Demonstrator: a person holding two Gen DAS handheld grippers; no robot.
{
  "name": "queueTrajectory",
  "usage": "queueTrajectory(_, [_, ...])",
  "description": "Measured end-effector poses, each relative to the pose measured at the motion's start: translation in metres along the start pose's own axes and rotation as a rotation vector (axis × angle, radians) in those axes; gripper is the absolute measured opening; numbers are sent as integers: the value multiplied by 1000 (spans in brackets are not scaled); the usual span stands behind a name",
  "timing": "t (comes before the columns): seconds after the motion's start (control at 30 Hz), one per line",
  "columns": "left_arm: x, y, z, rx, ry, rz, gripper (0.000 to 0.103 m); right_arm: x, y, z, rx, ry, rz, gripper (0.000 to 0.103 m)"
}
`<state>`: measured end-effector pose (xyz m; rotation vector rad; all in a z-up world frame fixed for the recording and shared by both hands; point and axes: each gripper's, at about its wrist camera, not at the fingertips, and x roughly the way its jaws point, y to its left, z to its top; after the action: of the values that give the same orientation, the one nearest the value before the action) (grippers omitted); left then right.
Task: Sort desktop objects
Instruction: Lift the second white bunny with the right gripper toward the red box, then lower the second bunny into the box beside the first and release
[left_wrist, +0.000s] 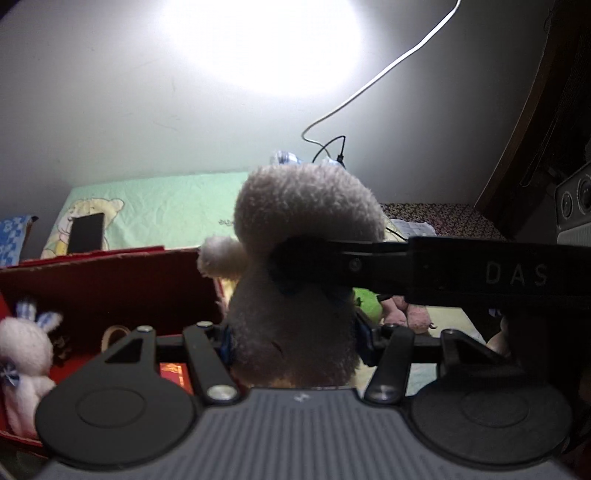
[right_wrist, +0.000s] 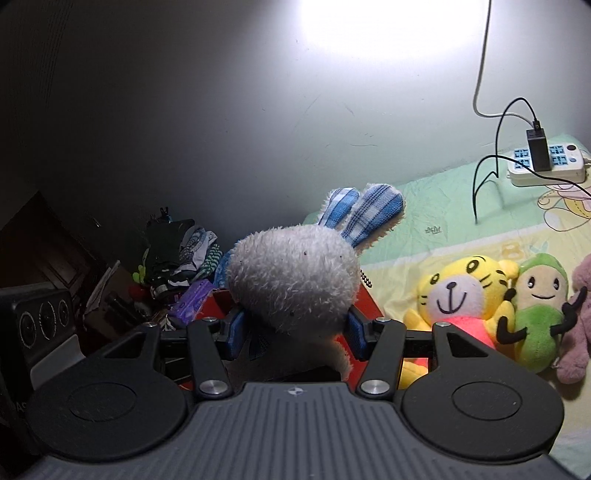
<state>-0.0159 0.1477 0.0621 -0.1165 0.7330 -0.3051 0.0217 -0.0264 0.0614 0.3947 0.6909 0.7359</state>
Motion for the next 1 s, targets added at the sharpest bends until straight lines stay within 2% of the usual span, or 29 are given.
queueTrajectory(0.23, [-19,60,-12,-30,-8,41,58,47,46,-16,-60,4,9,56])
queueTrajectory(0.5, [-19,112,-41,-67,63,69,58,98,76,-46,-74,67,-13,56])
queueTrajectory(1.0, [13,167,-64,-160,166,151,59,165,74,-58,-61,231,-8,57])
